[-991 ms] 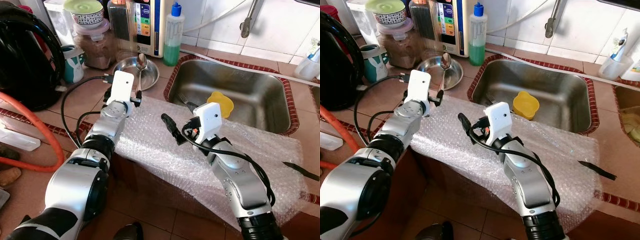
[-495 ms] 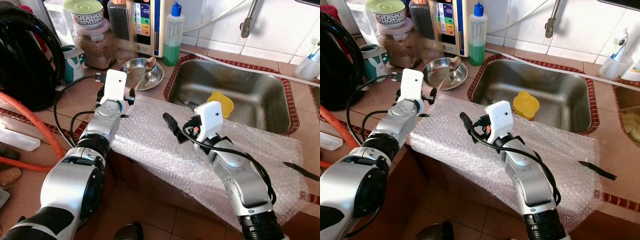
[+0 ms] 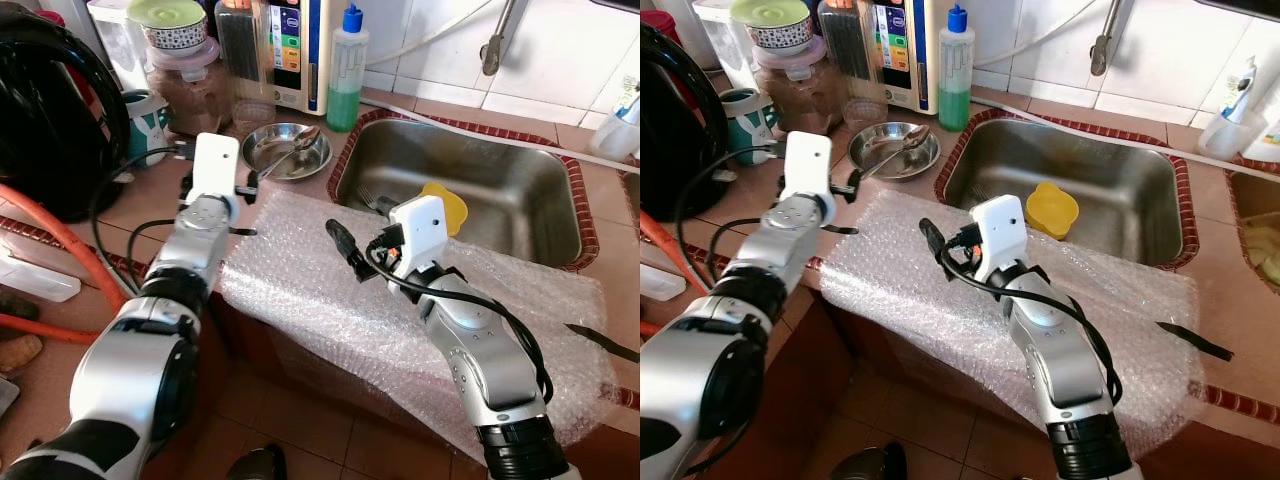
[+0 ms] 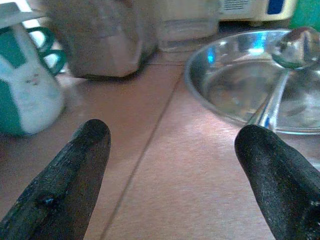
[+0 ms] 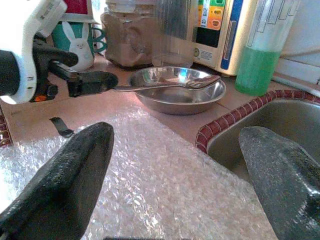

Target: Kitchen organization

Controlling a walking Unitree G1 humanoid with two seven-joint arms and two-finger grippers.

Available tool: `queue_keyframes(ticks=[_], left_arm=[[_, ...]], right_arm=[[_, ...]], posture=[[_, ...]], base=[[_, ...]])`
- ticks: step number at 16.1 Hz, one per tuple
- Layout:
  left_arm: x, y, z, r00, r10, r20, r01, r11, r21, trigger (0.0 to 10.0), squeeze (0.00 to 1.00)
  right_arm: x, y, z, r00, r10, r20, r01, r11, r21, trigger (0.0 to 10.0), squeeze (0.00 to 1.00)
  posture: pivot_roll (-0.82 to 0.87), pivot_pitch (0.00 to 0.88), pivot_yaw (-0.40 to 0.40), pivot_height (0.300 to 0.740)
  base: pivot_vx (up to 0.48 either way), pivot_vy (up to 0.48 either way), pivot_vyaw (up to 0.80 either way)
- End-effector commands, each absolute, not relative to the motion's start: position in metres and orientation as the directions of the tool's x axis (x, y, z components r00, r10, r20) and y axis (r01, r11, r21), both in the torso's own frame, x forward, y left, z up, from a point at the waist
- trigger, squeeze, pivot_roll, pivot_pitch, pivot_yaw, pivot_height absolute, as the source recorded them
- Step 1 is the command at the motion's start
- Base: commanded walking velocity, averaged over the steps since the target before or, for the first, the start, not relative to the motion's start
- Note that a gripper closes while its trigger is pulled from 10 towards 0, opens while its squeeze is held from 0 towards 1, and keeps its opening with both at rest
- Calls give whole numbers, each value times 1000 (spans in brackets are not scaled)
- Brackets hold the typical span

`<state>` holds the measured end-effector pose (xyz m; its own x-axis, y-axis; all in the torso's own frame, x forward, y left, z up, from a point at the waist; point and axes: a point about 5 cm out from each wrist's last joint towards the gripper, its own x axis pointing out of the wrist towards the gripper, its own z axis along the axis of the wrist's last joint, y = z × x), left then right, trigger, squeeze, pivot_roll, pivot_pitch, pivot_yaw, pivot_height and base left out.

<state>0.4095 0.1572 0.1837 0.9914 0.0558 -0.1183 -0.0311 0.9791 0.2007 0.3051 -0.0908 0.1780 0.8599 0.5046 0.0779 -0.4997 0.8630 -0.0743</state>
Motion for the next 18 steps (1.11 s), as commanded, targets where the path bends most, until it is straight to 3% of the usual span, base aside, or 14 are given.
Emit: queue_keyframes(ticks=[1, 4, 10, 18], left_arm=[[408, 164, 187, 992, 70, -109, -48, 979, 200, 10000, 0], [406, 170, 190, 992, 76, -96, -55, 978, 203, 10000, 0], [412, 156, 216, 1000, 19, -12, -17, 987, 163, 10000, 0], [415, 140, 193, 981, -108, -161, 134, 978, 160, 10000, 0]], right_arm=[[306, -91, 181, 856, 509, 89, -504, 861, -75, 10000, 224], [307, -91, 180, 858, 507, 88, -502, 862, -74, 10000, 220], [305, -89, 177, 857, 510, 78, -506, 860, -69, 10000, 212], [302, -90, 174, 861, 505, 64, -501, 863, -65, 10000, 212]], posture=[[19, 67, 22, 740], [22, 68, 25, 740], [15, 71, 22, 740], [-12, 82, 31, 740]], base=[[0, 0, 0], [0, 0, 0], [0, 0, 0], [0, 0, 0]])
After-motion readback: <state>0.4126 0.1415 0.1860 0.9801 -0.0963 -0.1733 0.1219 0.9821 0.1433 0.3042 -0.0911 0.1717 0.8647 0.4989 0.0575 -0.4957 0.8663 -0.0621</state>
